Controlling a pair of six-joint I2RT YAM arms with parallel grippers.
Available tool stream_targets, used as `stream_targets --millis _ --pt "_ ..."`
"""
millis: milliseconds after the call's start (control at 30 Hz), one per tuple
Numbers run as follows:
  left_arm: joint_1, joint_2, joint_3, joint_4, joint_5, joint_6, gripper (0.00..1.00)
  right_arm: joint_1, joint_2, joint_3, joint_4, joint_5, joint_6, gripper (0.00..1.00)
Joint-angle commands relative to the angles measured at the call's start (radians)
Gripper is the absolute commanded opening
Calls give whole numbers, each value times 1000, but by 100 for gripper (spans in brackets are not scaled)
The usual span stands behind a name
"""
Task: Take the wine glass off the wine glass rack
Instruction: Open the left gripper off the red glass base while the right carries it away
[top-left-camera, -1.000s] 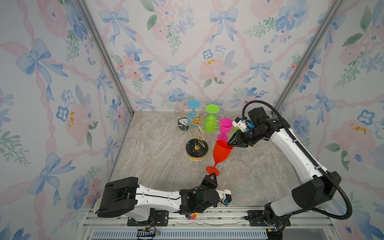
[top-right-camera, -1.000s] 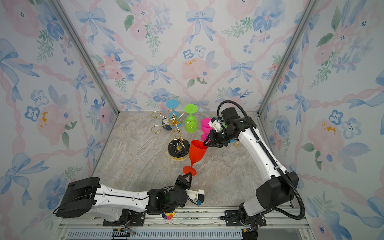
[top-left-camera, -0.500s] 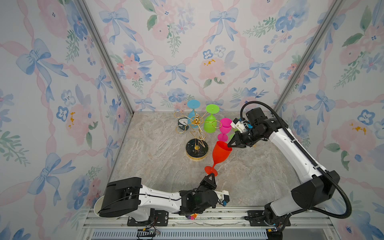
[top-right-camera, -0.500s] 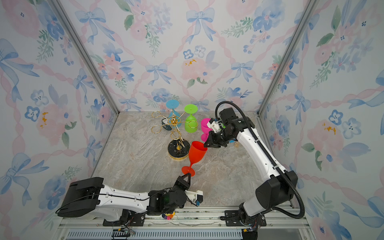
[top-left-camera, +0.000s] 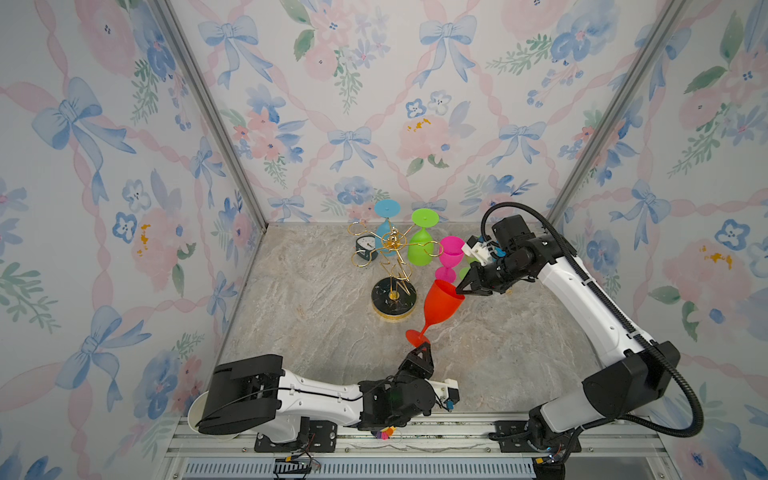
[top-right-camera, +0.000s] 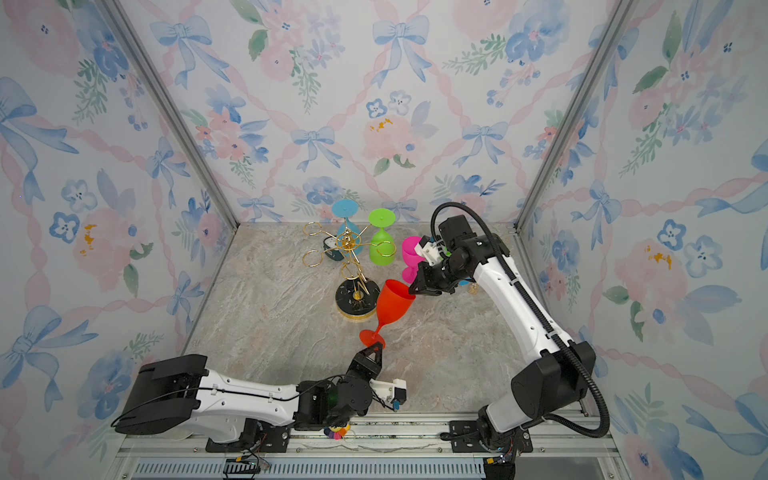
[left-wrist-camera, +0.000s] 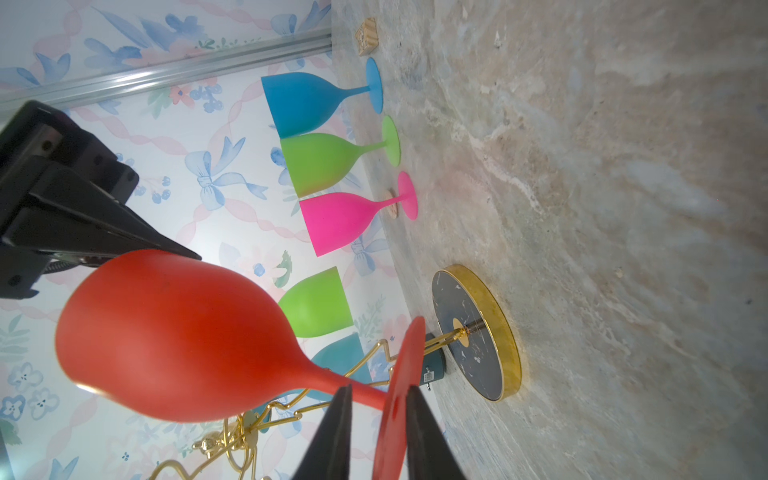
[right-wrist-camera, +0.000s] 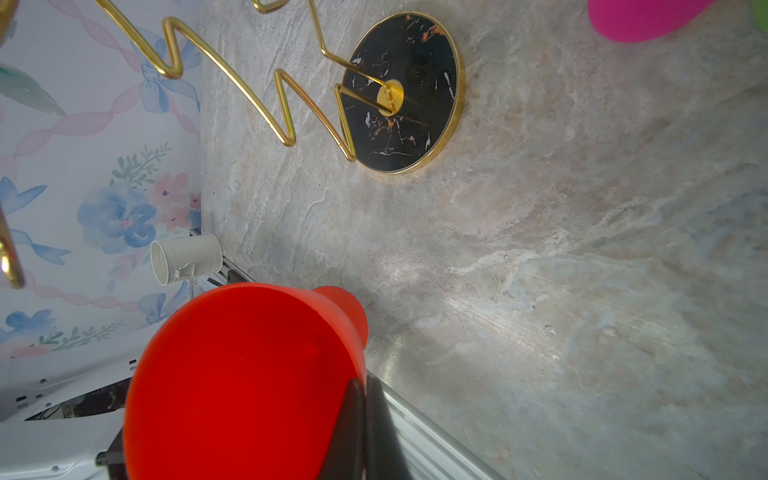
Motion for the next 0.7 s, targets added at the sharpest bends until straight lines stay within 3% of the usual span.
stream_targets --millis 0,133,367,467,533,667 --pt "-5 -13 -13 21 -8 -5 40 9 -39 1 19 26 15 0" --pt "-9 -53 -23 20 5 -33 62 -4 -55 13 14 81 6 0" --pt "-9 -63 7 -4 -10 -202 76 -62 -100 13 17 269 4 0" --pt "-8 -64 62 -133 -2 -391 77 -72 -114 16 9 382 -7 0" --pt "-7 -78 147 -279 40 -581 78 -82 -116 19 7 436 -12 0" --pt "-4 -148 170 -339 108 -768 83 -96 -97 29 4 530 -30 0"
